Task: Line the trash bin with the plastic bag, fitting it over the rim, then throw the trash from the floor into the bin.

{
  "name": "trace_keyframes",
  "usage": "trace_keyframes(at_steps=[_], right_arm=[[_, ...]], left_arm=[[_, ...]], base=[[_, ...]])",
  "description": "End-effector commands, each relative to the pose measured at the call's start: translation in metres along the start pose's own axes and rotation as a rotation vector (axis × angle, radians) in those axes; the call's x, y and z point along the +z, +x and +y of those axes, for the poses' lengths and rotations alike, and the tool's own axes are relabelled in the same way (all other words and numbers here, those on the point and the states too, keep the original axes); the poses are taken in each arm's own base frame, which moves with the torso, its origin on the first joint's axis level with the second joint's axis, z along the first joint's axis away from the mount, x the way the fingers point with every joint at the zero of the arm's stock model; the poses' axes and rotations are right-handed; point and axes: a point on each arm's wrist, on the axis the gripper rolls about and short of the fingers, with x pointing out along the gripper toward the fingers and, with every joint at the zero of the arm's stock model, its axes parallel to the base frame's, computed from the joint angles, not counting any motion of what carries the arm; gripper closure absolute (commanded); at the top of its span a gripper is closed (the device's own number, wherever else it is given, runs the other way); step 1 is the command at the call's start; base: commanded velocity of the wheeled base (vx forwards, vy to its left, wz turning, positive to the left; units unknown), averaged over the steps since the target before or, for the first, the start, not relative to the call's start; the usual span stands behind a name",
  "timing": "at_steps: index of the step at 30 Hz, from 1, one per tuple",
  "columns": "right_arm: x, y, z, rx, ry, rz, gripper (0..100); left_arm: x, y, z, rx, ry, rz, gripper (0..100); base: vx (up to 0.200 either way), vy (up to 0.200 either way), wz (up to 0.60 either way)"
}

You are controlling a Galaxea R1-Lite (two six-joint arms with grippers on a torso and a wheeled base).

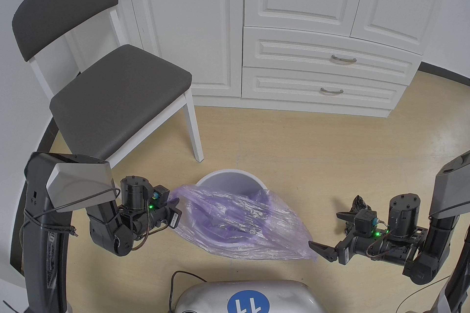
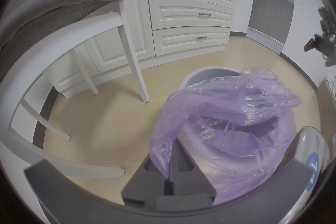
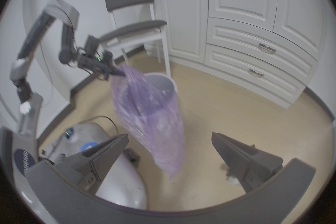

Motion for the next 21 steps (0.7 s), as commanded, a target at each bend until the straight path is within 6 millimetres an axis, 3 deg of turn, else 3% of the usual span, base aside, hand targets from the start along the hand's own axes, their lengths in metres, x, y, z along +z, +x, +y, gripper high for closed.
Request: trace_keyframes(at_steps=[1, 7, 8, 10, 11, 13, 14, 18, 21], right_arm=[[0.024, -0.015, -0.004, 0.043, 0.067, -0.142, 0], [0.045, 0.019, 0.013, -0.155, 0.067, -0.2, 0], [0.059, 0.04, 0.024, -0.245, 0.067, -0.249, 0], [0.071, 0.059, 0.032, -0.238, 0.053, -0.277, 0], [0.077, 0.067, 0.033, -0.233, 0.028, -0.253, 0], [0.083, 0.075, 0.036, -0.224, -0.001, -0.224, 0], [0.102, 0.093, 0.04, -0.208, -0.052, -0.168, 0], [0.142, 0.12, 0.048, -0.166, -0.105, -0.07, 0], [0.156, 0.131, 0.051, -0.132, -0.176, 0.004, 0]], left_arm=[[-0.008, 0.006, 0.006, 0.016, -0.01, 0.014, 100], [-0.009, 0.007, 0.007, 0.015, -0.012, 0.017, 100], [-0.009, 0.009, 0.007, 0.013, -0.017, 0.018, 100], [-0.013, 0.009, 0.007, 0.013, -0.018, 0.024, 100], [-0.014, 0.009, 0.007, 0.015, -0.018, 0.026, 0], [-0.014, 0.009, 0.008, 0.015, -0.02, 0.024, 0], [-0.014, 0.009, 0.009, 0.004, -0.02, 0.016, 0], [-0.013, 0.003, 0.015, -0.025, -0.023, 0.01, 0], [-0.012, -0.003, 0.02, -0.017, -0.022, 0.014, 0]], base=[[0.0, 0.0, 0.0], [0.0, 0.0, 0.0], [0.0, 0.0, 0.0], [0.0, 0.0, 0.0], [0.0, 0.0, 0.0], [0.0, 0.0, 0.0], [0.0, 0.0, 0.0], [0.0, 0.0, 0.0], [0.0, 0.0, 0.0]])
